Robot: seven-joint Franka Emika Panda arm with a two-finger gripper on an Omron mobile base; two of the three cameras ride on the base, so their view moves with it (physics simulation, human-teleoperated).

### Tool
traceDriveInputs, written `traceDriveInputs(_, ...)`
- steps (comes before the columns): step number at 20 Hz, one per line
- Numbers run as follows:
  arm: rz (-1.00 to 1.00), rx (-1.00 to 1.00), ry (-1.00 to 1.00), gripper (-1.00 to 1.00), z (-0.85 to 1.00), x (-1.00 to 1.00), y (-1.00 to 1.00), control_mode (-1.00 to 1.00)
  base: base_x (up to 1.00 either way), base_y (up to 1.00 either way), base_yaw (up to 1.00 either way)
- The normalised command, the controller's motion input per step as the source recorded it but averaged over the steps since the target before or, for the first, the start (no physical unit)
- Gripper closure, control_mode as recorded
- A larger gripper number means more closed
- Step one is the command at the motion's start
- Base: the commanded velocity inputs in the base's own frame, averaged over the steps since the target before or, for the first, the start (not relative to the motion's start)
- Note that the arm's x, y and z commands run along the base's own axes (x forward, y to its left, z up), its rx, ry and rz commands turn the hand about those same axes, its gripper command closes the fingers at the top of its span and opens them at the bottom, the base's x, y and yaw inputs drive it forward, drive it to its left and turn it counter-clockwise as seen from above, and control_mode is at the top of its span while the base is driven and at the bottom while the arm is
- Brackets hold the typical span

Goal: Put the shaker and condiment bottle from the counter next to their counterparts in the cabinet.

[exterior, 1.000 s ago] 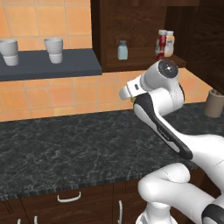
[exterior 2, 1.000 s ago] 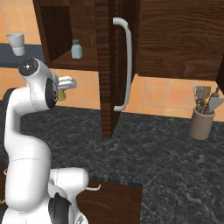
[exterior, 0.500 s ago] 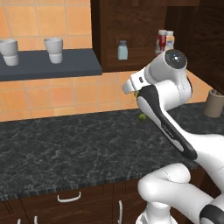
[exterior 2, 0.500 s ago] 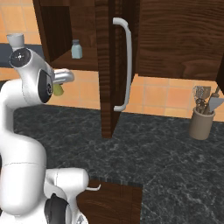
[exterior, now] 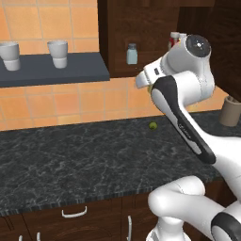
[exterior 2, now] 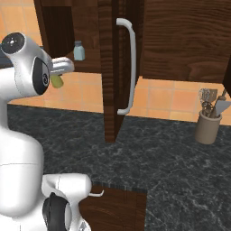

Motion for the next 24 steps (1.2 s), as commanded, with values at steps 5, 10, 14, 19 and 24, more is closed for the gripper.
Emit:
traceDriveInputs(5,0.0,0.0,-0.06,1.0,0.5,0.28,-0.01,-1.0,0.0,0.0,0.0)
traceDriveInputs(10,-0.01,0.0,-0.03,1.0,0.34,0.38,0.0,-1.0,0.0,0.0,0.0)
traceDriveInputs(14,-0.02,0.0,-0.03,1.0,0.07,0.38,0.0,-1.0,0.0,0.0,0.0)
traceDriveInputs(19,-0.01,0.0,0.0,1.0,-0.11,0.32,0.0,-1.0,0.0,0.0,0.0)
traceDriveInputs(24,-0.01,0.0,0.0,1.0,-0.28,0.24,0.0,-1.0,0.0,0.0,0.0)
